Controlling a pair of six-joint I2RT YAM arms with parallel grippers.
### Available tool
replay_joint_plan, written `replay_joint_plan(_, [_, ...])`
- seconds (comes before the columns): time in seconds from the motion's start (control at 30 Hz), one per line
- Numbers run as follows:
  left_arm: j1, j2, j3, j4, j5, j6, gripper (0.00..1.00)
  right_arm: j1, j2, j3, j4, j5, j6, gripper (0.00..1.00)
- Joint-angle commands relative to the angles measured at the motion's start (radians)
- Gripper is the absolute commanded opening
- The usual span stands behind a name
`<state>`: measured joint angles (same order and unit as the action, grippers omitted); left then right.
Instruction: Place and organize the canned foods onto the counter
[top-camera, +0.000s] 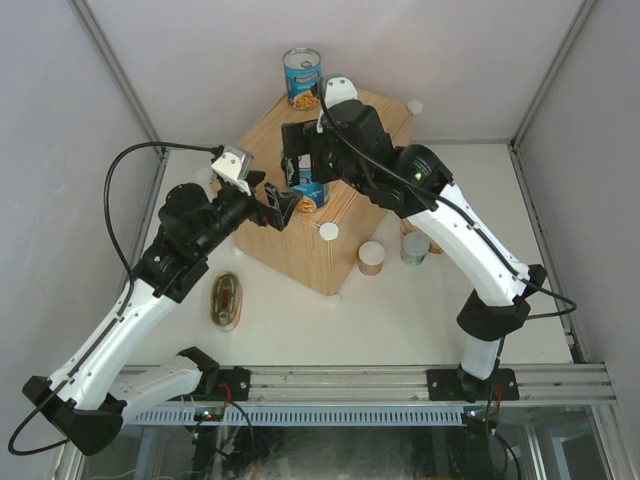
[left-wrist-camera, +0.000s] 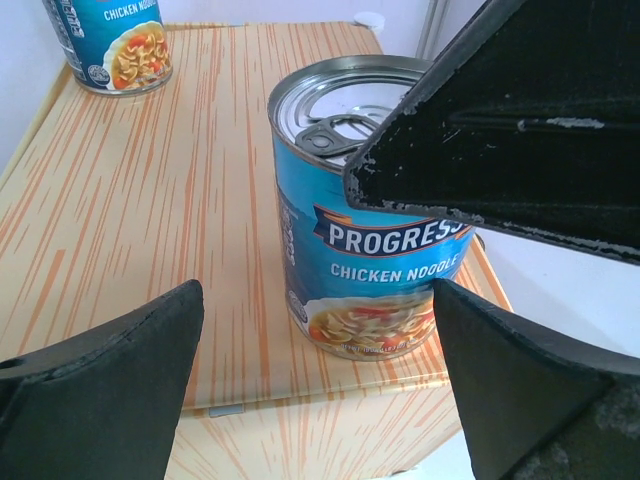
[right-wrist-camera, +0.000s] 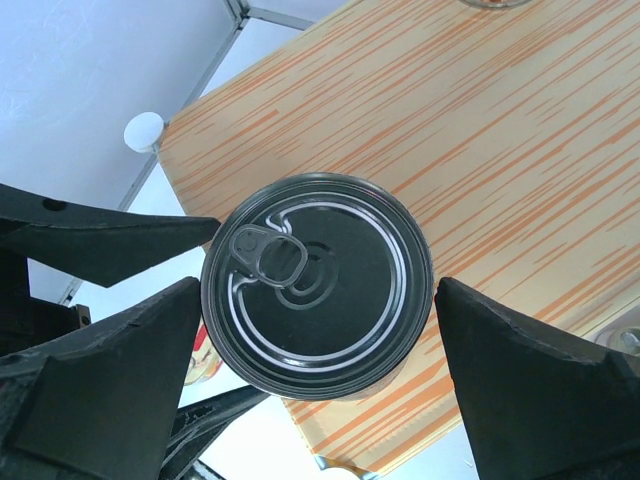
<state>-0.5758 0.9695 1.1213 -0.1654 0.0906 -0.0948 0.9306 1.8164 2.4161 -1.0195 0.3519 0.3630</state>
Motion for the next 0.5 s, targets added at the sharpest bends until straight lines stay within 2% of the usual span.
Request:
replay_joint_plan(0.0, [-0.004, -0.003, 0.025, 0.061, 0.022, -0.015, 1.0, -0.002, -0.043, -0.015, 0.06, 0.003, 0.02, 0.98])
replay_joint_plan(0.47, [-0.011, 0.052, 0.042, 0.08, 0.047, -0.034, 0.97, -0.022, -0.224, -0.253, 0.244, 0.038, 0.034, 0.98])
